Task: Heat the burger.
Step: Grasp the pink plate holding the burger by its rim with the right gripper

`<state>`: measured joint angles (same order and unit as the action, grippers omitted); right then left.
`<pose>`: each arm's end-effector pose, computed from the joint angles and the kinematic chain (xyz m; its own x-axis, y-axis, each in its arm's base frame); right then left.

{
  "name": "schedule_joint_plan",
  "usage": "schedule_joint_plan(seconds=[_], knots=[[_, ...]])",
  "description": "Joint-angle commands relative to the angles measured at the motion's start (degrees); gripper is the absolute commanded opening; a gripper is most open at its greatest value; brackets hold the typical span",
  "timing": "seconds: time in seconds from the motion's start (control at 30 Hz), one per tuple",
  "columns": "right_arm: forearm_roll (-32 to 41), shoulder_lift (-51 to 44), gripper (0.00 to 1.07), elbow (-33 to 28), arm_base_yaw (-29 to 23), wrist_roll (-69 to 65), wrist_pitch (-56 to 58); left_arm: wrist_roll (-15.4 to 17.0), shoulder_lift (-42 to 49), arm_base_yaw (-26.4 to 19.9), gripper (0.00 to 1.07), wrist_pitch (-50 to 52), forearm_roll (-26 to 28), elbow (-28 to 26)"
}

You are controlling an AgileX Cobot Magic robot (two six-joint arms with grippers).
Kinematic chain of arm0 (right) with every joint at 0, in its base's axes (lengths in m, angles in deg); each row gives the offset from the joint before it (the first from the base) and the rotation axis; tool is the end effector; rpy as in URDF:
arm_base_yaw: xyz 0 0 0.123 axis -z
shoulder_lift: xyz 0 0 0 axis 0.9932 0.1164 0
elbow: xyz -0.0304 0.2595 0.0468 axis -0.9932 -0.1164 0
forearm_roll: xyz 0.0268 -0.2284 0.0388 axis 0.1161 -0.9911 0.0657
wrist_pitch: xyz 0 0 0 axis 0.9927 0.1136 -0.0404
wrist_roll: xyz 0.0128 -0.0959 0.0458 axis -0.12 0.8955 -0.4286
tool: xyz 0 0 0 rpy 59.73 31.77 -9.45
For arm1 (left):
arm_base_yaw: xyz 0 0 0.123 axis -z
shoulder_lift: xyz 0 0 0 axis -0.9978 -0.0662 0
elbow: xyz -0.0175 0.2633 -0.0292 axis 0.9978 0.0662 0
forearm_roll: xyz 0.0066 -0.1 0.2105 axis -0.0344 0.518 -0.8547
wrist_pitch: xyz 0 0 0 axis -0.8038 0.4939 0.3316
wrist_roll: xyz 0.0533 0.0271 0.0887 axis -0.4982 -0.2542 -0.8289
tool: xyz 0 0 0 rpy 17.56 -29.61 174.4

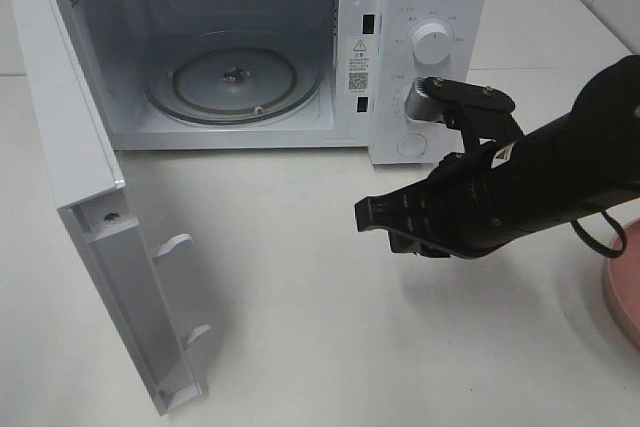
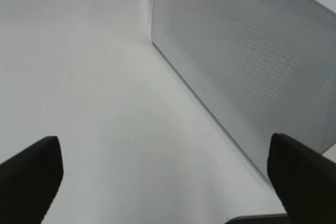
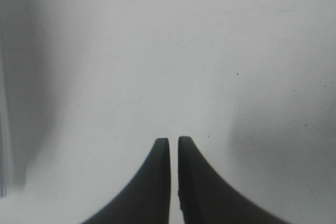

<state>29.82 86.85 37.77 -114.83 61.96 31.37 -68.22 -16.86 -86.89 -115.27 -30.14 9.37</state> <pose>0.2301 0.1509 0.1517 -0.8497 -0.0806 -0.5211 -0.2594 0.9243 0.2800 0.0147 -0.0155 0.2649 -0.4842 -0.0173 -0.8748 0.1107 0.9906 -0.0809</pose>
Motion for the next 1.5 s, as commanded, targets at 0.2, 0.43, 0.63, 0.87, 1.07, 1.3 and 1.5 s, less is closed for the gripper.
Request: schedule_joint_plan(seconds=[0.2, 0.43, 0.63, 0.87, 1.07, 1.3, 1.5], knots=[[-12.1, -6.5, 0.10, 0.2, 0.2, 0.5, 14.9, -0.2, 0.1, 0.1, 0.98, 0.7, 0.2, 0.2], [-23.0, -10.9, 0.13, 0.2, 0.2, -5.5, 26.2, -0.2, 0.1, 0.1, 0.98, 0.7, 0.2, 0.2], [-28.6, -12.8, 0.19, 0.2, 2.8, -12.0, 30.7, -0.2, 0.1, 0.1, 0.98, 0.7, 0.2, 0.2], [-35.9, -15.0, 0.58, 0.2, 10.0, -14.1, 34.0, -0.2, 0.1, 0.1, 0.98, 0.7, 0.2, 0.2], [-39.3, -15.5, 0.94, 0.2, 13.1, -14.1, 33.9, -0.2, 0.1, 0.1, 0.98, 0.7, 0.2, 0.2], [-40.2, -15.0, 1.00, 0.2, 16.3, -14.3, 33.5, -0.2, 0.1, 0.1, 0.98, 0.7, 0.2, 0.2], [-40.0, -13.2, 0.97, 0.1, 18.9, -15.4, 32.6, -0.2, 0.1, 0.1, 0.98, 0.7, 0.2, 0.2]])
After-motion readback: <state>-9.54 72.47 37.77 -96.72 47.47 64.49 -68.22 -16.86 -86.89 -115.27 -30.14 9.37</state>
